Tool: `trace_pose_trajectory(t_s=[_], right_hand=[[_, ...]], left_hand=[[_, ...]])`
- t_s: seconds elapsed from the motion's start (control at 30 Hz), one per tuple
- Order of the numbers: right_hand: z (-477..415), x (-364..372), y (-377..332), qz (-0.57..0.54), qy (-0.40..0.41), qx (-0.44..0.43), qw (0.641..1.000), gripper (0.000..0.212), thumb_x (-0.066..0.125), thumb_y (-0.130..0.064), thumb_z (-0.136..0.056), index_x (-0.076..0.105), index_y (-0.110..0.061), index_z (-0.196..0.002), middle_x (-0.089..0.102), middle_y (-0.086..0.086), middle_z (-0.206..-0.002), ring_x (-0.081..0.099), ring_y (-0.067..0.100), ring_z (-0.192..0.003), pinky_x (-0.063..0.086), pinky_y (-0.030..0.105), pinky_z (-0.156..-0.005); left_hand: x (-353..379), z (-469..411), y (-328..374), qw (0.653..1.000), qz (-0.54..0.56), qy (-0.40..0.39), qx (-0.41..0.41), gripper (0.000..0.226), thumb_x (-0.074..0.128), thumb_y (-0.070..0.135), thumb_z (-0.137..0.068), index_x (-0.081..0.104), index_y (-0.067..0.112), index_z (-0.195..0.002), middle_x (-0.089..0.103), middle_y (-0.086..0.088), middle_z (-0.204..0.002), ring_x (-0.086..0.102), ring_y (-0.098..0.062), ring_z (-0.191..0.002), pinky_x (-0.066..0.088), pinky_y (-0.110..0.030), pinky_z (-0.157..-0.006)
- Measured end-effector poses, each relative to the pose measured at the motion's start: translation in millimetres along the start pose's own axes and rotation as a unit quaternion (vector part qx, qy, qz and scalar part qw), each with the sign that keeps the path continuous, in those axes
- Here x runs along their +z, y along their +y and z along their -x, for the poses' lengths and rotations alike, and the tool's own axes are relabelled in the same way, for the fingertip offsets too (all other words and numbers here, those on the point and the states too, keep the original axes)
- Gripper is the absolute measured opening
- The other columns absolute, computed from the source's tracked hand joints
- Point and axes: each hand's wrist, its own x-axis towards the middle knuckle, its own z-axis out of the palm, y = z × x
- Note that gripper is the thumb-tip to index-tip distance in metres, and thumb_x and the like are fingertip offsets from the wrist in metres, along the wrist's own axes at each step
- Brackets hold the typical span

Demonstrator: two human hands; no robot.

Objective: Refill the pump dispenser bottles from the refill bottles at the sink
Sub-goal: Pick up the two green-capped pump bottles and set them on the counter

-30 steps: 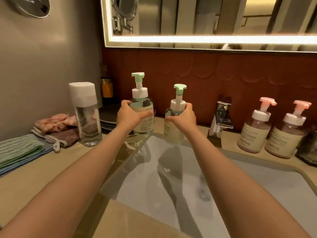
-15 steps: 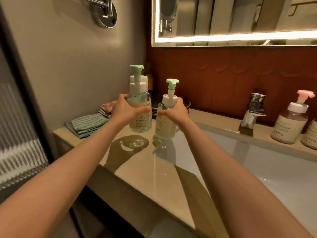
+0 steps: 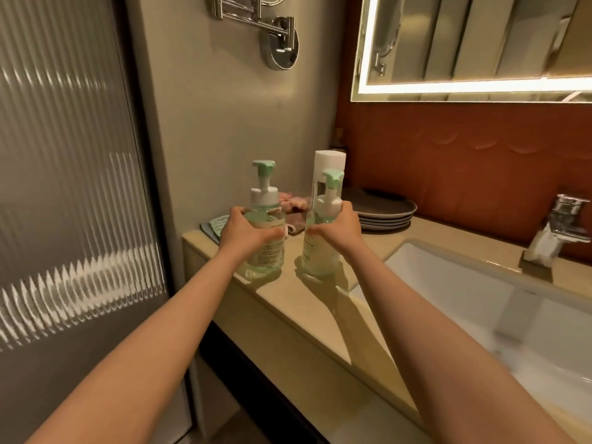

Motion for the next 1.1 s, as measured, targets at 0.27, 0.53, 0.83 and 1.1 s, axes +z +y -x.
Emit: trace_pose_trajectory(t_s=[0.27, 0.53, 0.83, 1.1], right_hand=[[4.1, 1.4, -0.2, 0.024, -0.068, -0.052, 0.996, 0.068, 0.081, -0.015, -0.067, 0.044, -0.014, -0.124, 0.054, 0.005, -0.119, 0.053, 0.021, -0.109, 0.045, 0.033, -0.088], [12.5, -3.2, -3.0, 0.041, -0.085, -0.056, 0.994, 0.069, 0.08, -0.018, -0.068, 0.043, -0.014, -0.126, 0.053, 0.006, -0.122, 0.051, 0.021, -0.112, 0.045, 0.037, -0.094], [27.9, -29.7, -17.0, -0.014, -0.186, 0.068, 0.98, 0.059, 0.065, -0.044, -0.081, 0.046, -0.016, -0.129, 0.049, 0.002, -0.13, 0.045, 0.024, -0.119, 0.036, 0.043, -0.091], [37.7, -23.0, -30.2, 0.209, -0.025, -0.017, 0.977, 0.059, 0.057, -0.079, -0.063, 0.058, -0.024, -0.084, 0.064, -0.003, -0.089, 0.059, 0.017, -0.085, 0.047, 0.031, -0.071]], left_hand=[[9.2, -8.3, -18.6, 0.998, -0.055, 0.023, -0.005, 0.088, 0.082, 0.041, -0.063, 0.034, 0.011, -0.131, 0.051, -0.008, -0.131, 0.05, -0.027, -0.12, 0.042, -0.045, -0.099], [7.8, 16.7, -5.2, 0.982, -0.135, 0.115, 0.068, 0.103, 0.079, 0.036, -0.068, 0.016, 0.009, -0.145, 0.022, -0.014, -0.148, 0.02, -0.031, -0.137, 0.019, -0.043, -0.11], [52.6, 65.8, 7.7, 0.993, 0.004, -0.051, 0.103, 0.074, 0.068, 0.024, -0.08, 0.025, 0.017, -0.14, 0.031, -0.005, -0.142, 0.037, -0.022, -0.128, 0.035, -0.037, -0.105], [74.7, 58.4, 22.7, 0.999, 0.033, 0.008, 0.017, 0.078, 0.073, 0.025, -0.076, 0.028, 0.016, -0.138, 0.039, -0.009, -0.141, 0.038, -0.028, -0.129, 0.033, -0.047, -0.106]])
